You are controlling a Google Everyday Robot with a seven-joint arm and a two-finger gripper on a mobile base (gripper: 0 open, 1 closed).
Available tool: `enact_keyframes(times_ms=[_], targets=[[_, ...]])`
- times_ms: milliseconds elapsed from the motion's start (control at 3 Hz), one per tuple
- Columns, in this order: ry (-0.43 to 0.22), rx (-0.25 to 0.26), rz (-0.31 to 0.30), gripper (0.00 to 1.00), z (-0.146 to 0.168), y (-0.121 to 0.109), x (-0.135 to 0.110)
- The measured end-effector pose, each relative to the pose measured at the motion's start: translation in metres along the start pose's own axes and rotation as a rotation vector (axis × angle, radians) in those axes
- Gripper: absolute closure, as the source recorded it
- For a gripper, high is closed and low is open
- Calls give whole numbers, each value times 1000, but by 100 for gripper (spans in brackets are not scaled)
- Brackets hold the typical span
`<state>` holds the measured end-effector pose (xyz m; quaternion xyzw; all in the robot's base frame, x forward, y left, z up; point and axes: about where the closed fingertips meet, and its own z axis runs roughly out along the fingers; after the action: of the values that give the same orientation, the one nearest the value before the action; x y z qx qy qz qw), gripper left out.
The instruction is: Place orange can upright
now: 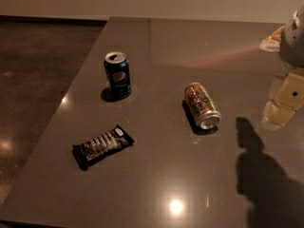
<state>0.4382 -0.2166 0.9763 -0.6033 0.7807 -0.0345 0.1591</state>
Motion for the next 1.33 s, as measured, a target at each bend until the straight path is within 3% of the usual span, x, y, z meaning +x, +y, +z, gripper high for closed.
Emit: enact_keyframes(times_ms=[333, 667, 1000, 1333], targets=[[0, 0, 0, 0, 0, 0, 0], [29, -46, 72, 0, 13, -3, 0], [44, -124, 239, 0, 34, -12, -5], [49, -159, 453, 0, 51, -22, -27]])
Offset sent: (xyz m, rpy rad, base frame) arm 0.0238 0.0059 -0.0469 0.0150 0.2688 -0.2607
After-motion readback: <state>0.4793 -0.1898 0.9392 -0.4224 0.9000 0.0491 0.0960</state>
